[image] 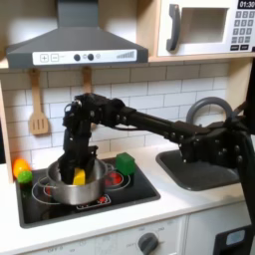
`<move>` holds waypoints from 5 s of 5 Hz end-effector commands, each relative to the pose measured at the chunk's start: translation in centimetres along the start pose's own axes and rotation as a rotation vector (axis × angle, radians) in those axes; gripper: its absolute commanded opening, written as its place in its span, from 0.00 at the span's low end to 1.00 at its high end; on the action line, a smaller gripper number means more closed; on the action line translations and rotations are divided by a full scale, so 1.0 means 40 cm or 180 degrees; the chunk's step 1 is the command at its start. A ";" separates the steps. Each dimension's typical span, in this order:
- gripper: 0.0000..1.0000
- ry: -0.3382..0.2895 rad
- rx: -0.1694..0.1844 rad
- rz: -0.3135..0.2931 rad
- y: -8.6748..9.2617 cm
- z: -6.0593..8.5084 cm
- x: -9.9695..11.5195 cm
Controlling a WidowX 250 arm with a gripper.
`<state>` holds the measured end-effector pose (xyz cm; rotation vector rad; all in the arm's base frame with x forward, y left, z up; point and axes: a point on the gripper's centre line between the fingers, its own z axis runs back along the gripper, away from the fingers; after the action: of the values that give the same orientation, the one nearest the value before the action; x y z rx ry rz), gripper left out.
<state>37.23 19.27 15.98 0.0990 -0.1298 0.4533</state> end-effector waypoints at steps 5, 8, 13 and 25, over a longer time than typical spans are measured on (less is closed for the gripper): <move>0.00 0.0081 -0.0063 -0.0053 -0.013 -0.016 -0.009; 0.00 0.0094 -0.0139 -0.0022 -0.015 -0.004 -0.006; 0.00 -0.0058 -0.0392 -0.0025 -0.041 0.088 0.014; 0.00 -0.0120 -0.0587 -0.0519 -0.113 0.154 -0.177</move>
<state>32.35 11.39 20.62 -0.0638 -0.1980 0.2708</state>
